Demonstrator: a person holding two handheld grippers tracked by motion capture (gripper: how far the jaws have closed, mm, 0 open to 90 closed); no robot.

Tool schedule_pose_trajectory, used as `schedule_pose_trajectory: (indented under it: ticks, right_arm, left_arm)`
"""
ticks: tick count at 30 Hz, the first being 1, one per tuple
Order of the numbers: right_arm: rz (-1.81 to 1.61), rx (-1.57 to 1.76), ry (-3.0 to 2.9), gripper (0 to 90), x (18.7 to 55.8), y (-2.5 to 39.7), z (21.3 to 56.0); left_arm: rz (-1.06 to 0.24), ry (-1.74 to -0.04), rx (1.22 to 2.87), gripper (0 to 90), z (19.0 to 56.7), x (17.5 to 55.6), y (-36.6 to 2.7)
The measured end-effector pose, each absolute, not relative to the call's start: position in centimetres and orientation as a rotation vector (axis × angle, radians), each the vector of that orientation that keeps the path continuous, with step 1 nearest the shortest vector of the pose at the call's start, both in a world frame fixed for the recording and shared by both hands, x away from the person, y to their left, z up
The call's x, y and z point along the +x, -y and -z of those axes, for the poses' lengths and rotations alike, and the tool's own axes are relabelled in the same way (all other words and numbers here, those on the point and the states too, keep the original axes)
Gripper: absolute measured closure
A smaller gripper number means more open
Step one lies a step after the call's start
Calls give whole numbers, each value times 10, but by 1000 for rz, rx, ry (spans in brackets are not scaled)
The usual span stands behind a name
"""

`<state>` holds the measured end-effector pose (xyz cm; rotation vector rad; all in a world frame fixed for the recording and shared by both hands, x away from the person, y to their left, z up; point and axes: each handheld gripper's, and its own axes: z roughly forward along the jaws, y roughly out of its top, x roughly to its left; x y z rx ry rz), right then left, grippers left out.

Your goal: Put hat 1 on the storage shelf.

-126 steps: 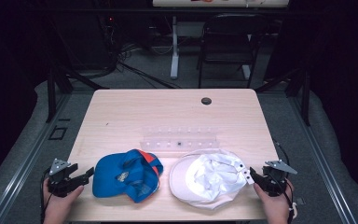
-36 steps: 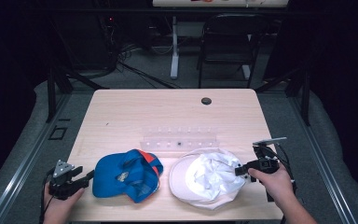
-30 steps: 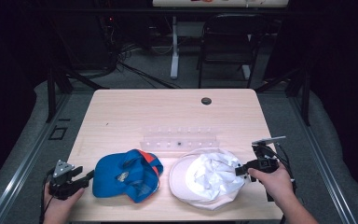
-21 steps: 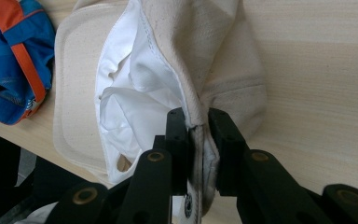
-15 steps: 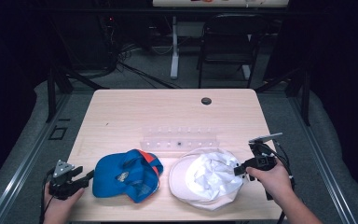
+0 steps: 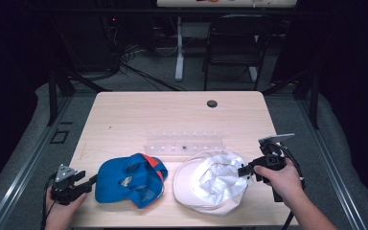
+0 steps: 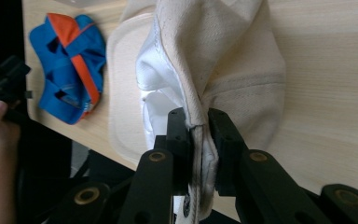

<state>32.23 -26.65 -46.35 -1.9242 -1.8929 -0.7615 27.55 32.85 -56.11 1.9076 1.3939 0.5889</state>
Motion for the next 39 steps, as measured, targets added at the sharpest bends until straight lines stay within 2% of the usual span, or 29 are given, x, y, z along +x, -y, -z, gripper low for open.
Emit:
schedule_pose_trajectory:
  ticks: [21, 39]
  right_arm:
    - [980, -1761, 1603, 802, 322, 269, 455]
    - [1129, -1638, 1511, 800, 323, 251, 425]
  left_arm:
    - [-588, -1393, 1907, 475, 561, 275, -328]
    - [-579, -1396, 1920, 473, 561, 275, -328]
